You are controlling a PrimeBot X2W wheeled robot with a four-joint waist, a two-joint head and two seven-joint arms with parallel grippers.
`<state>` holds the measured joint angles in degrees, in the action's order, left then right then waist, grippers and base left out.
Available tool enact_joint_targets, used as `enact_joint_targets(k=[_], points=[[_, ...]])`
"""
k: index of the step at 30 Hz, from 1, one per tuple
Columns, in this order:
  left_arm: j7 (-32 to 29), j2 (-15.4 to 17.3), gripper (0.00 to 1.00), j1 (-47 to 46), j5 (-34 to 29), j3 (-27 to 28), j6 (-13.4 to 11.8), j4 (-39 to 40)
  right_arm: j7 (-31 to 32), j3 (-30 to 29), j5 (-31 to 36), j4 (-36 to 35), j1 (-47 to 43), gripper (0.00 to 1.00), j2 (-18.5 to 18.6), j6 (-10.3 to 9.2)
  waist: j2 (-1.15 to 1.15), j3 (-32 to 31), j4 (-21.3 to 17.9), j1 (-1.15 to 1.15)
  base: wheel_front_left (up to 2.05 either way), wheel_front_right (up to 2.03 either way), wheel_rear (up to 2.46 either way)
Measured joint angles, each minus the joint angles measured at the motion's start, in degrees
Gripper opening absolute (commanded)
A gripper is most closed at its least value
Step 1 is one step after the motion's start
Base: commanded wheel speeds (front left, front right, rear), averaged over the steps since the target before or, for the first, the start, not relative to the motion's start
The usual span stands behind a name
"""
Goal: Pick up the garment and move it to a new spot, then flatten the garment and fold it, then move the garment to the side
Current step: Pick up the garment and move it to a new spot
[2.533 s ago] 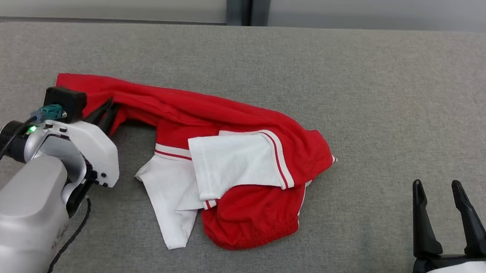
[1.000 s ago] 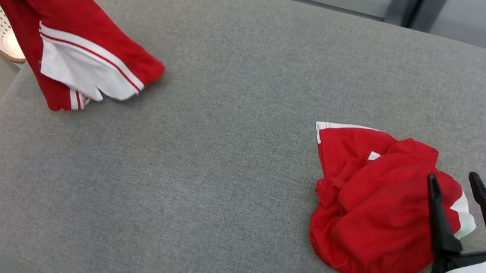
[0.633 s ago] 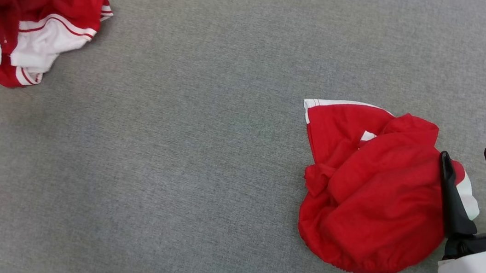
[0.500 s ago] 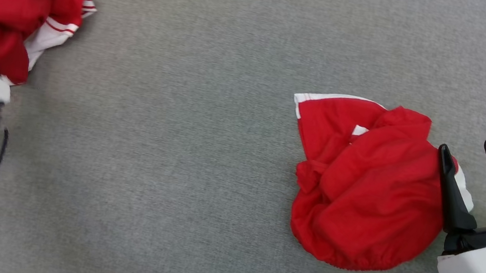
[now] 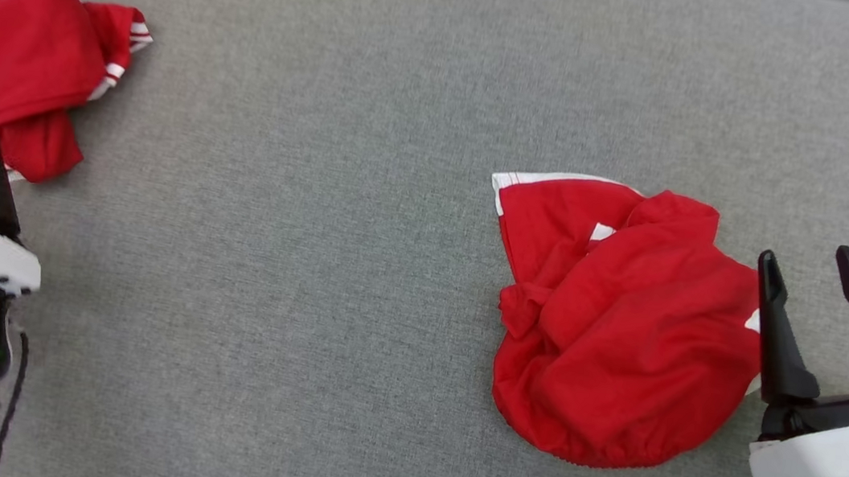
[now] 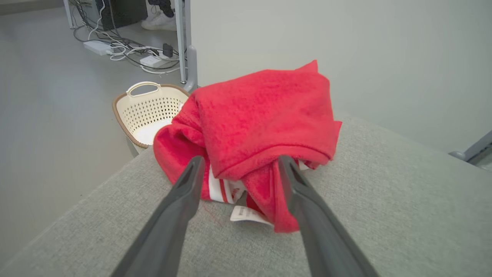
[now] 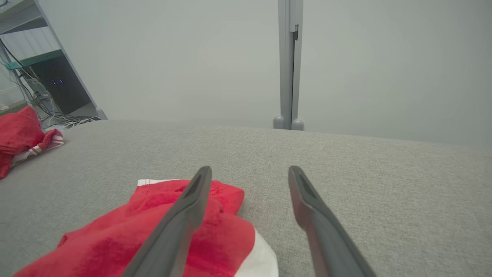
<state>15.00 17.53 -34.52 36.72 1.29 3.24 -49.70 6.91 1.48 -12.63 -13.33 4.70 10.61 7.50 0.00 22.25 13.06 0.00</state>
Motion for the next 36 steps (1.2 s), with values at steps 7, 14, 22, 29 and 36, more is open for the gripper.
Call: enact_joint_targets(k=[7, 14, 22, 29, 36], points=[[0.08, -4.55, 1.00, 11.70, -11.47, 6.95, -0.42, 18.27, -1.38, 0.30, -0.01, 2.16, -0.75, 1.00, -0.90, 0.00, 0.00, -4.78, 0.33, 0.00, 0.00, 0.00, 0.00], [0.08, -9.45, 1.00, 19.84, -19.65, 4.72, 1.25, 32.40, -2.89, -0.82, 0.07, 3.98, -1.96, 1.00, -1.81, 0.00, 0.00, -9.11, -0.65, 0.00, 0.00, 0.00, 0.00], [-0.77, -11.12, 1.00, 27.22, -23.50, 0.35, 0.83, 40.01, -4.19, -0.03, -0.25, 6.53, -4.08, 1.00, -2.91, -0.01, 0.00, -12.99, -4.46, 0.00, 0.00, 0.00, 0.00], [-3.42, -11.13, 1.00, 33.44, -24.58, -0.96, -0.37, 43.34, -4.54, 1.79, -0.44, 7.81, -7.58, 1.00, -3.77, -0.01, 0.00, -17.37, -8.22, 0.00, 0.00, 0.00, 0.00], [-5.98, -10.44, 1.00, 38.28, -24.59, -1.75, -0.45, 45.04, -4.57, 1.36, -0.78, 8.35, -10.98, 1.00, -4.52, -0.01, 0.00, -22.08, -10.66, 0.00, 0.00, 0.00, 0.00]])
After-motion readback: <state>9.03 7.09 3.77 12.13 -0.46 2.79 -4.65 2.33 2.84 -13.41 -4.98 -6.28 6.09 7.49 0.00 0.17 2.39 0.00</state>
